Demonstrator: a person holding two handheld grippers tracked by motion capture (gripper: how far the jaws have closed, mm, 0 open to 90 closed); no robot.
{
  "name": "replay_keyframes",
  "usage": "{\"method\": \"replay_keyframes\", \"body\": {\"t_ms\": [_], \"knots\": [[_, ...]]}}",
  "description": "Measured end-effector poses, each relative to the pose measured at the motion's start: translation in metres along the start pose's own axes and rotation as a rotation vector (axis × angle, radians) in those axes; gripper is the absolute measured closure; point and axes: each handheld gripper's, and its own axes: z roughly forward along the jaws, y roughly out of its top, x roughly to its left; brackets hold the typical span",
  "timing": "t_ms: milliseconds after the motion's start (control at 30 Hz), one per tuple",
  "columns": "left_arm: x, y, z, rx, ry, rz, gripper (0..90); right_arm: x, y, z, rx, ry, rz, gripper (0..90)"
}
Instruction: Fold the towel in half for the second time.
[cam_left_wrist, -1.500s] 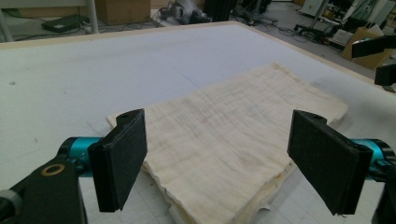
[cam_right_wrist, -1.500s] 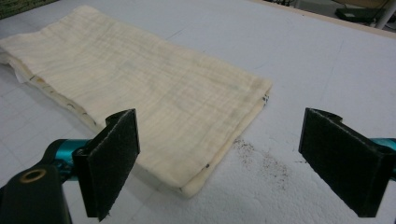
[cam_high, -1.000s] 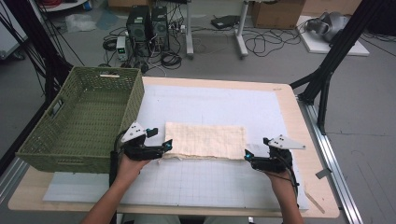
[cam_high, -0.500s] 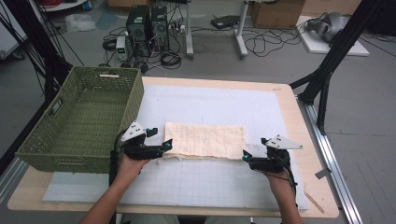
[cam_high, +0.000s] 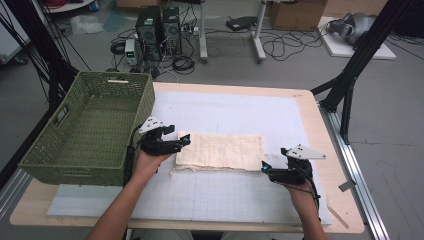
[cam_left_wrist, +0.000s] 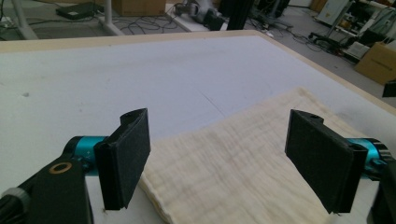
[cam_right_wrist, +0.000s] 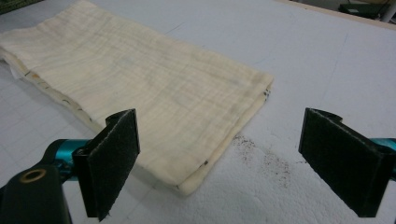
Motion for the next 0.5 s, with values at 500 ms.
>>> {"method": "replay_keyframes", "body": {"t_ms": [500], "knots": [[0.027, -0.007, 0.044, 0.184, 0.113, -0.028, 37.8, 0.000, 0.000, 0.000, -0.006, 0.009, 0.013, 11.8]]}}
